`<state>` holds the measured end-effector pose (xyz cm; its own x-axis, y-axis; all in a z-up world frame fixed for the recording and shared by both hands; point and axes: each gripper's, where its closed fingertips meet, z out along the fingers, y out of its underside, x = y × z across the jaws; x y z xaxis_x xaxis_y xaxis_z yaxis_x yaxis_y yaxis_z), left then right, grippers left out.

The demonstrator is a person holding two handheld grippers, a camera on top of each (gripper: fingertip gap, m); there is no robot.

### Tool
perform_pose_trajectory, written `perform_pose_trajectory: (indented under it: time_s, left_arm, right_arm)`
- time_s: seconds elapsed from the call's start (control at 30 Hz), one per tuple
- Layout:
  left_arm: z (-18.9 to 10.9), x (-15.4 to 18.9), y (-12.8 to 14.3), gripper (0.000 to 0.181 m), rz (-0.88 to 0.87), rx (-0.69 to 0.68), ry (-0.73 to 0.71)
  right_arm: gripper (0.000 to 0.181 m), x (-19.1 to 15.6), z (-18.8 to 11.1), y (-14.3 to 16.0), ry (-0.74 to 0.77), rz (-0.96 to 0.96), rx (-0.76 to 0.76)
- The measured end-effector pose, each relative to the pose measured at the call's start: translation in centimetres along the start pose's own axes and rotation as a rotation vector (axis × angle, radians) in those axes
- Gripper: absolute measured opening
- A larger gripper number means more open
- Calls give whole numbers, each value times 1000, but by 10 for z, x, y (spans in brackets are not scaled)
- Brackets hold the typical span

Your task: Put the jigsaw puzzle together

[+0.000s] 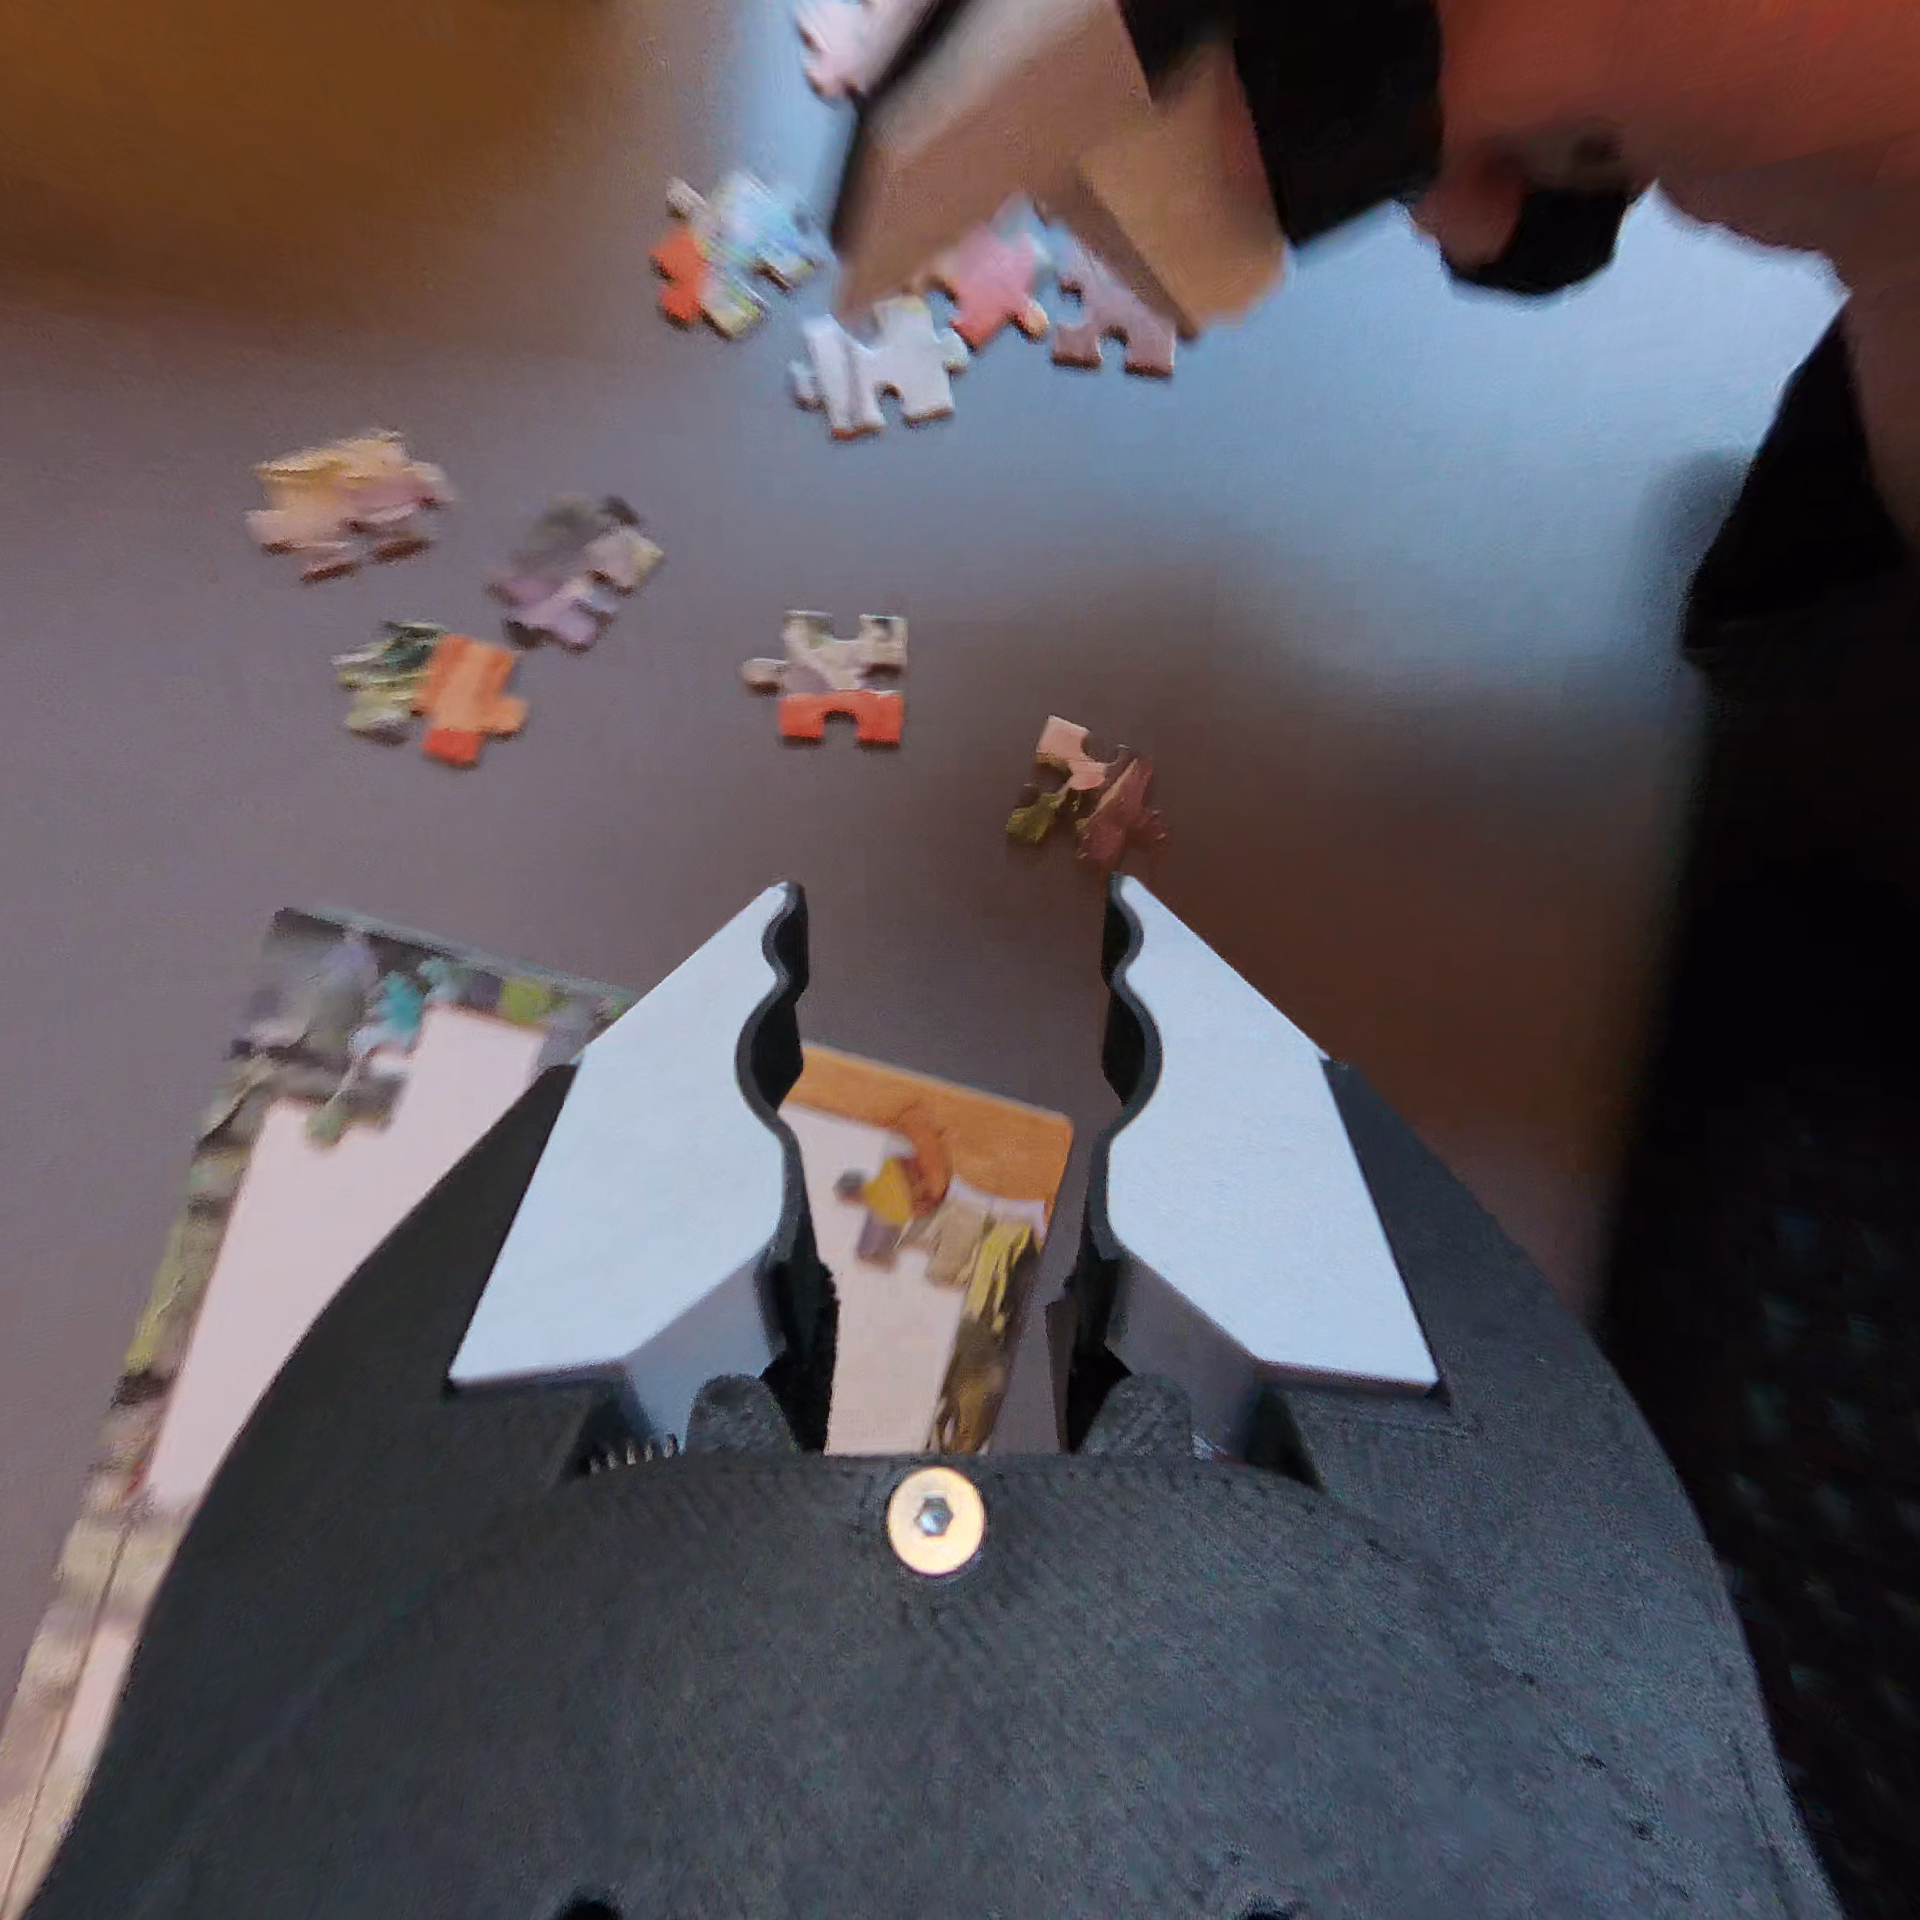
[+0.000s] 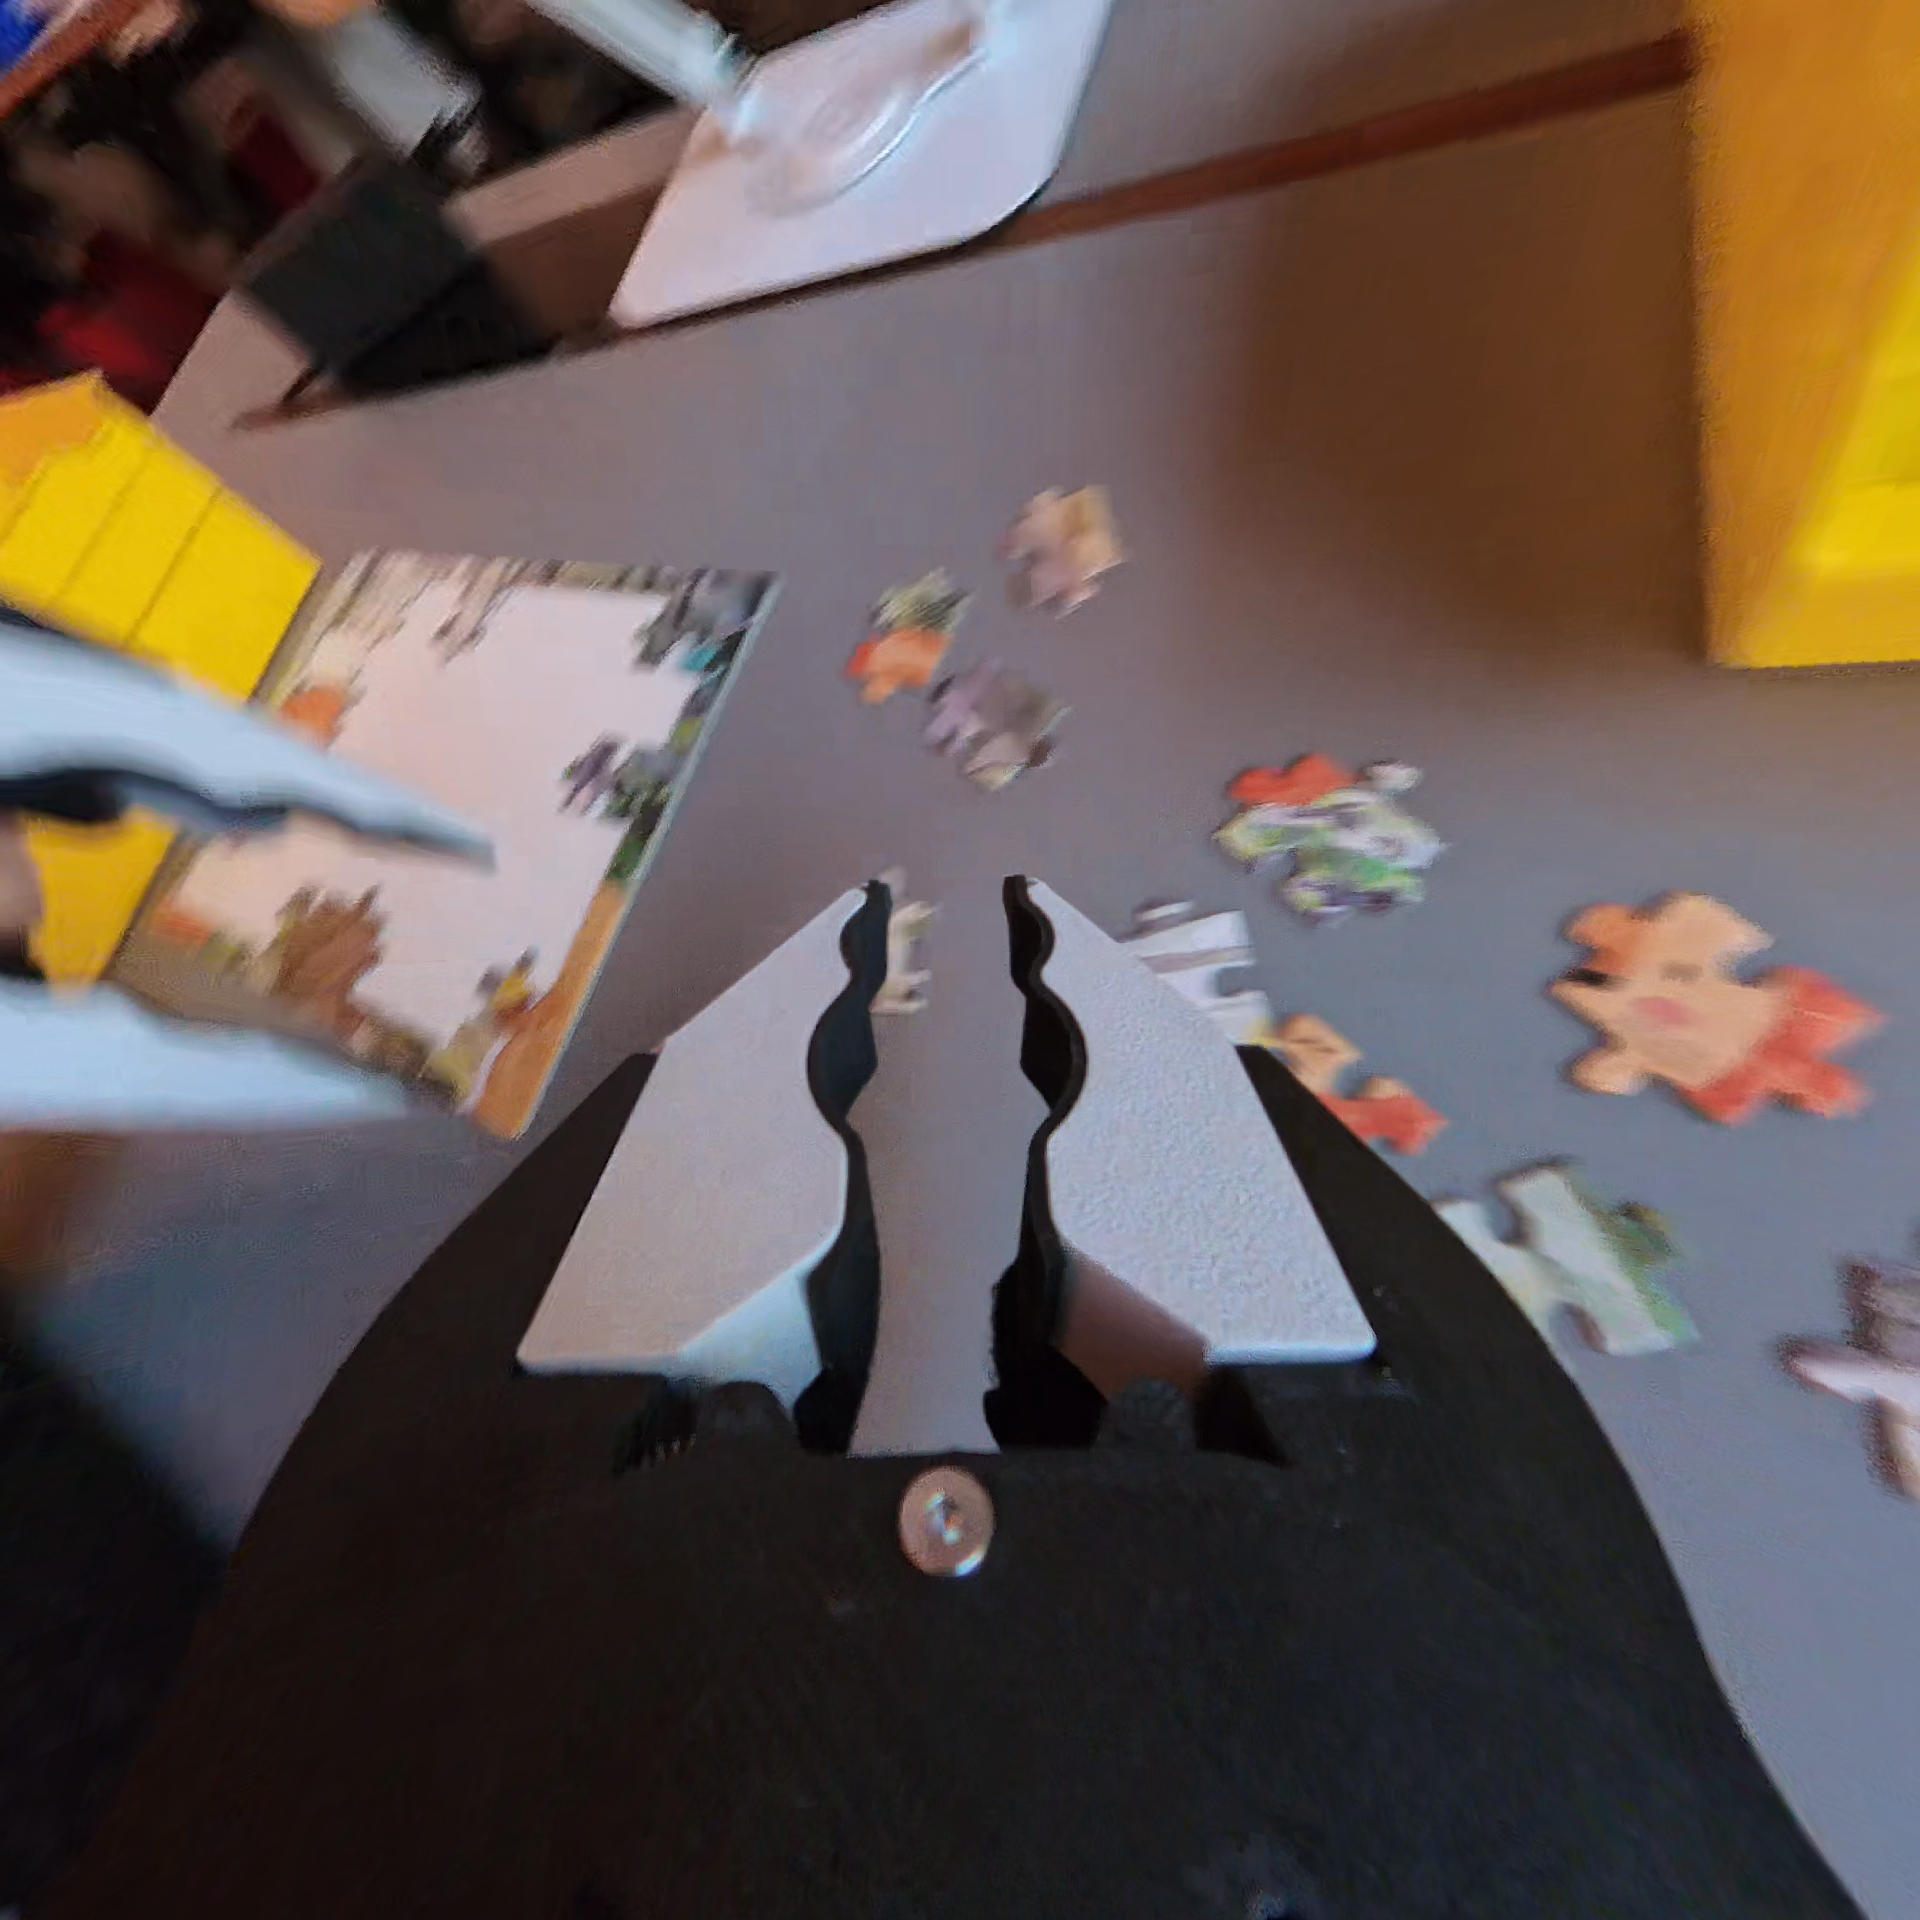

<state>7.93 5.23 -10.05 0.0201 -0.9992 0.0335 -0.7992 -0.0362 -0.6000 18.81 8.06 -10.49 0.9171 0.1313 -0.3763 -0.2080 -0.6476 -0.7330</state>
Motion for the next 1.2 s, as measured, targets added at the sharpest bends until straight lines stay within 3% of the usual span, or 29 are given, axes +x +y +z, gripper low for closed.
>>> perform_pose_trajectory:
  time_s: [0.07, 0.13, 0.3, 0.43, 0.67, 0.83, 0.93, 1.2]
  left_arm:
    - [-43, -22, -2, 51, -45, 80, -70]
    - [-87, -42, 1, 47, -77, 136, -154]
    - [-168, -62, 19, 41, -134, 236, -273]
    - [-196, -67, 31, 39, -153, 271, -303]
    - [-208, -64, 35, 39, -141, 276, -310]
    - [-225, -62, 39, 36, -124, 303, -336]
    - [-251, -69, 58, 34, -157, 318, -396]
    - [-354, -94, 141, 31, -372, 429, -574]
  right_arm:
    - [17, -29, 5, 16, -118, -81, -104]
    - [21, -49, 4, 34, -181, -209, -205]
    - [32, -55, -7, 87, -202, -571, -423]
    - [37, -49, -3, 98, -200, -664, -446]
    - [40, -53, 13, 98, -252, -707, -413]
    - [25, -56, 16, 97, -282, -704, -388]
    - [12, -44, 17, 90, -218, -708, -373]
    - [32, -44, 15, 87, -231, -674, -361]
